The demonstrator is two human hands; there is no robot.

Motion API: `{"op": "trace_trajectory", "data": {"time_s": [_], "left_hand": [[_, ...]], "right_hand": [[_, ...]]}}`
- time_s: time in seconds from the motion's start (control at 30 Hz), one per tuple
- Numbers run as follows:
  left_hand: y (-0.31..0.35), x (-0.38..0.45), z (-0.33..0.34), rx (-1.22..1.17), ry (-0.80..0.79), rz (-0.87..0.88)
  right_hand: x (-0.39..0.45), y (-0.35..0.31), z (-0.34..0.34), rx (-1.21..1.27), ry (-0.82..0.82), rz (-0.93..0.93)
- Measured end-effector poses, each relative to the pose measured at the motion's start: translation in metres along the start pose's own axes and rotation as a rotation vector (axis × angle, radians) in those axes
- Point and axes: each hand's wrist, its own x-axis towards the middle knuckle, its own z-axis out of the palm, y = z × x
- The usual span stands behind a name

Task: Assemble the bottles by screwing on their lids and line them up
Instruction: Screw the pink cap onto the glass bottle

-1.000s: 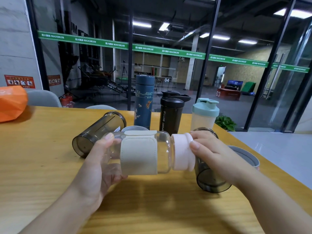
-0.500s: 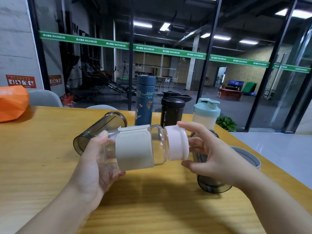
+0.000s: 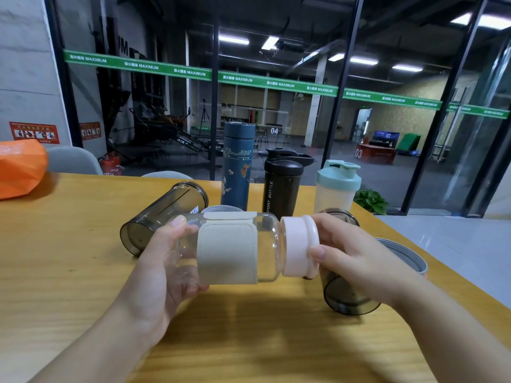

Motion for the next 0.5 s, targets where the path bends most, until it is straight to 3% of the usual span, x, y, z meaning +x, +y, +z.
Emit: {"op": "trace_trajectory", "data": {"time_s": [0.5], "left_hand": [[0.0004, -0.0024, -0.0011, 0.0, 0.015, 0.001]], "right_hand": [[0.0008, 0.0013, 0.0026, 0.075, 0.008, 0.032]]}}
